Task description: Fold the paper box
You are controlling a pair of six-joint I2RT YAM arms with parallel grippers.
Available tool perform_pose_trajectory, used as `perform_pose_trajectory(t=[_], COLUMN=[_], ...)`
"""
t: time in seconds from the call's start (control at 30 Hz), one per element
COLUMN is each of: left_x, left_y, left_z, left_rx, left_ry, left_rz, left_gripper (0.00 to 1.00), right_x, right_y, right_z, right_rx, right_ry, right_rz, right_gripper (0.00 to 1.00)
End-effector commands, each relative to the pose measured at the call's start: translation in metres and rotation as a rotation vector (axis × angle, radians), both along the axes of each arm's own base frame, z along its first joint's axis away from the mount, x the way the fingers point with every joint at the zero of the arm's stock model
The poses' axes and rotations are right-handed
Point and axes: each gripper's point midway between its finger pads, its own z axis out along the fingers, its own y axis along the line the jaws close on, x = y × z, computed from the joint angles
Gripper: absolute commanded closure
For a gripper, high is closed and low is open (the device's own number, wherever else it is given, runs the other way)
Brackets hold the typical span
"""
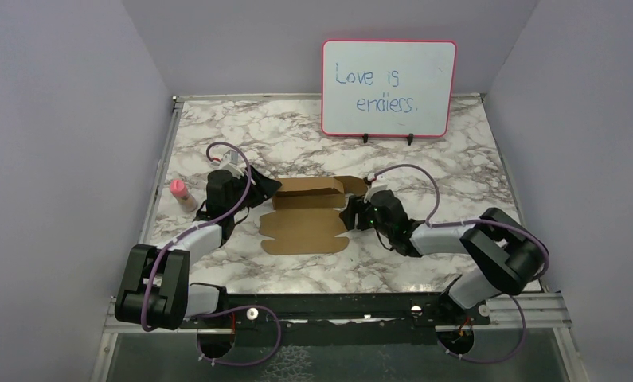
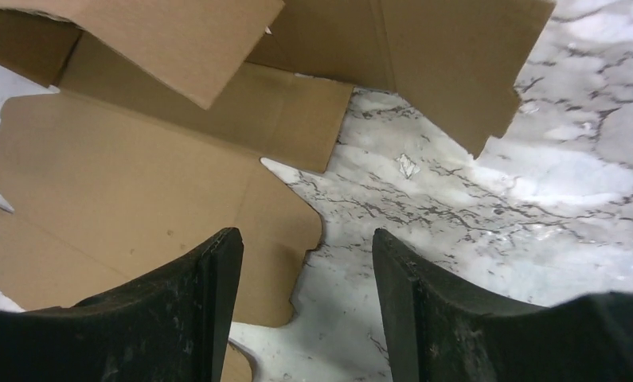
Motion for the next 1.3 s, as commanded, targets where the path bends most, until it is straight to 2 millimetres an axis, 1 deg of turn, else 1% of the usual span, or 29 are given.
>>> perform_pose_trajectory(t=[0.0,0.17,0.23,0.37,0.57,0.7,0.9,1.03,1.27], left_x=[0.003,0.002,0.001,0.000,-0.001,-0.002,-0.004,-0.005,-0.006], left_y=[-0.003,-0.004,-0.004,-0.005,-0.006,-0.008,-0.009,-0.010,-0.011], left_z=[0.008,0.006,0.004,0.003,0.003,0.003,0.003,0.003,0.004], left_rx=[-0.005,-0.005,-0.005,-0.007,-0.005,-0.007,-0.006,-0.007,-0.006], left_ry=[-0.026,-0.022,-0.016,-0.012,-0.014,-0.011,-0.012,-0.013,-0.016], left_rz=[-0.010,-0.014,-0.016,-0.020,-0.022,-0.025,-0.026,-0.024,-0.024], left_gripper=[0.45,0.45,0.45,0.45,0.46,0.46,0.46,0.46,0.46], right_x=[0.010,0.021,0.025,0.025,0.025,0.026,0.021,0.018,0.014], right_y=[0.016,0.017,0.022,0.032,0.041,0.049,0.061,0.067,0.076], right_z=[-0.001,-0.009,-0.012,-0.016,-0.009,0.003,0.017,0.019,0.007], right_rx=[0.111,0.113,0.107,0.127,0.149,0.157,0.183,0.187,0.179], right_ry=[0.022,0.000,0.002,-0.003,-0.056,-0.125,-0.199,-0.223,-0.212], right_rz=[-0.034,-0.070,-0.061,-0.015,0.050,0.112,0.212,0.264,0.326], right_gripper=[0.35,0.37,0.37,0.41,0.47,0.49,0.54,0.55,0.55])
